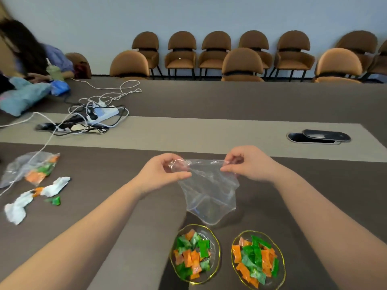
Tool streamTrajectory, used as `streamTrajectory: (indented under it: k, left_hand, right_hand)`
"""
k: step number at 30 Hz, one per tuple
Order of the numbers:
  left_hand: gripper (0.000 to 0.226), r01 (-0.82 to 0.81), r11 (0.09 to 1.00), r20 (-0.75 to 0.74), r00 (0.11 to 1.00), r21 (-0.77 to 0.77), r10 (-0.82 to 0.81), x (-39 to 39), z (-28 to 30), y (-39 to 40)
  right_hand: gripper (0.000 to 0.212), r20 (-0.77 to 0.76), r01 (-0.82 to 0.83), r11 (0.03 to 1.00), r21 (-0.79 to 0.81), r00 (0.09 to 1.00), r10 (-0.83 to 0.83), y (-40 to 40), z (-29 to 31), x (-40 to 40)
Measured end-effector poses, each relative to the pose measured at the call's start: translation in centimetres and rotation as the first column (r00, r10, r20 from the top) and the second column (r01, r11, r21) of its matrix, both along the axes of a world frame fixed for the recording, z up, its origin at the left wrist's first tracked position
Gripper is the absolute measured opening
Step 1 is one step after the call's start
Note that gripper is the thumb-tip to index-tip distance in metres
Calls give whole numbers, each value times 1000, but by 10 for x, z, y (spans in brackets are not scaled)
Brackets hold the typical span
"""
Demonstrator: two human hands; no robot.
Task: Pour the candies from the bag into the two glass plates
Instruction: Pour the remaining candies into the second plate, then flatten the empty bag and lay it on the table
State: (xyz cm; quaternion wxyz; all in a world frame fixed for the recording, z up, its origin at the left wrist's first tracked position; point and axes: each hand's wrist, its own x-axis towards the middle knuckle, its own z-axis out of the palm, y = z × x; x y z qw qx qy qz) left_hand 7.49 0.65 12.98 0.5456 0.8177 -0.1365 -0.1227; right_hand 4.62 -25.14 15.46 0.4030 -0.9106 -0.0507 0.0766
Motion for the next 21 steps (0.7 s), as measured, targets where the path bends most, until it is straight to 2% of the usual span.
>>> streamTrajectory:
  k: [1,3,6,11,15,18,21]
  left_hand:
    - [25,-30,999,29,999,26,29,0,-5,11]
    - [11,-121,993,52,991,-17,122,-1,-9,33]
    - [12,-258,949,-76,966,-184,248,0,-5,73]
    - [18,-396,898,-154,916,-190,371,8,-7,138]
    - [15,-525,825,-228,847,-211,481,16,-20,171]
    - [17,-577,808,-184,812,-115,554,28,-39,190]
    - [21,-594,804,-138,797,-8,587,44,-65,205]
  right_hand:
    - [14,-8,-15,999,37,1000,16,11,1,4]
    - [13,-31,-43,990,132,998,48,34,3,11]
    - [12,-66,-103,971,218,991,120,67,2,22]
    - [6,-226,-41,863,503,958,177,122,-13,44]
    - [4,-303,-22,858,514,931,205,162,-38,63]
    - [5,-376,36,858,512,908,186,185,-63,78]
    - [5,-410,54,897,438,900,146,202,-94,94]
